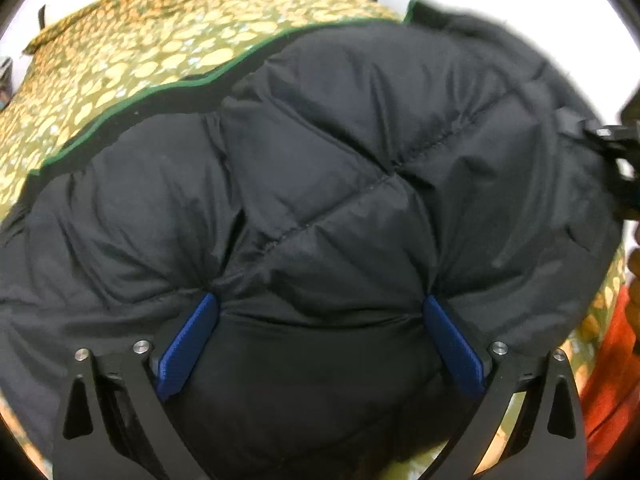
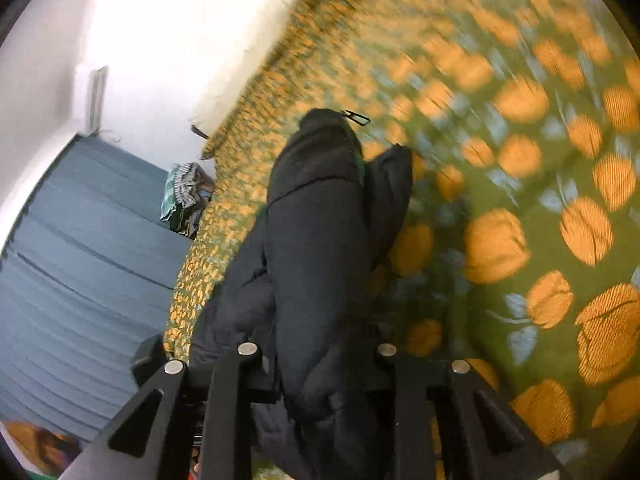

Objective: Fold large clothes

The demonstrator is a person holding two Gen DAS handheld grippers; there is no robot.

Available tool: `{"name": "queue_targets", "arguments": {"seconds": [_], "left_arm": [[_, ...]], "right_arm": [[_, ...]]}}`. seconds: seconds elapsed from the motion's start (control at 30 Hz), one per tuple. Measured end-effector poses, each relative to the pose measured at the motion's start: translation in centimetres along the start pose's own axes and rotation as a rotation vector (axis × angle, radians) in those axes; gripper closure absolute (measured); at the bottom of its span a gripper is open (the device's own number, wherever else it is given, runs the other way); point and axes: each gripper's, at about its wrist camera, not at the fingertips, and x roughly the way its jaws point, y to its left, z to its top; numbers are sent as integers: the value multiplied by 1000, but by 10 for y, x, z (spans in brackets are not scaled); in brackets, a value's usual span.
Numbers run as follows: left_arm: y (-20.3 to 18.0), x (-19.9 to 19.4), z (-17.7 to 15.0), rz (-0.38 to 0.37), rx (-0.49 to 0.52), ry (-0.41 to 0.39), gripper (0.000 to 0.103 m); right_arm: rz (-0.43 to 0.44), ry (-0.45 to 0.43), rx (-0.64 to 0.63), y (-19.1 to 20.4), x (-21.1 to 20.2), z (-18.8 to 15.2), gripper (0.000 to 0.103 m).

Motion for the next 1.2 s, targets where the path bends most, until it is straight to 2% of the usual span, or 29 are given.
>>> {"name": "queue_targets", "arguments": {"seconds": [0.07,0.13,0.2,0.27,0.33,0.4,0.5,0.6,0.67,0.7,0.73,0.77,0.8,0.87,0.93,0.97,1.0,1.07,1.1,1.13,1.2], "left_arm": [[10,-30,13,5,-11,3,20],[22,-69,25,-12,-30,-56,19],[33,-111,43,-71,-59,-110,14],[35,-154,67,-174,-60,-144,8],[24,-173,84,-220,-12,-132,6],[5,-179,99,-236,75,-86,6],[-10,-167,112,-175,138,-12,6],[-8,-160,117,-101,146,32,7],[0,-154,109,-34,135,80,7],[2,-144,105,28,131,115,7],[4,-138,100,77,132,131,19],[8,-130,93,160,141,149,49],[12,-126,86,181,147,156,53],[29,-123,81,123,105,162,62],[45,-128,79,76,87,152,64],[57,-134,78,50,92,130,64],[63,-137,78,37,99,123,64],[86,-143,75,-4,108,123,63],[101,-142,74,-16,105,128,62],[112,-139,73,-20,104,132,61],[132,-135,67,-17,99,139,60]], "right_arm": [[-30,-37,-78,35,-6,-4,79],[-58,-65,-141,59,-14,-6,80],[-103,-91,-225,89,-14,-12,80],[-151,-113,-312,115,-14,-19,80],[-195,-141,-407,146,-11,-30,80],[-229,-159,-485,169,-5,-45,80],[-293,-176,-647,205,10,-70,80],[-325,-174,-783,235,25,-97,80],[-352,-181,-906,255,36,-124,80],[-359,-184,-953,261,40,-133,80],[-363,-187,-1005,267,45,-145,79],[-363,-188,-1039,271,48,-153,79],[-361,-187,-1057,273,50,-159,79],[-325,-152,-1052,272,52,-162,79],[-241,-95,-1002,270,44,-157,70],[-147,-56,-959,266,33,-152,63],[-63,-26,-911,262,21,-146,50],[146,-2,-714,240,-15,-124,48],[186,-8,-646,229,-25,-115,48],[184,-20,-573,214,-33,-104,48],[113,-12,-535,195,-29,-90,50]]}}
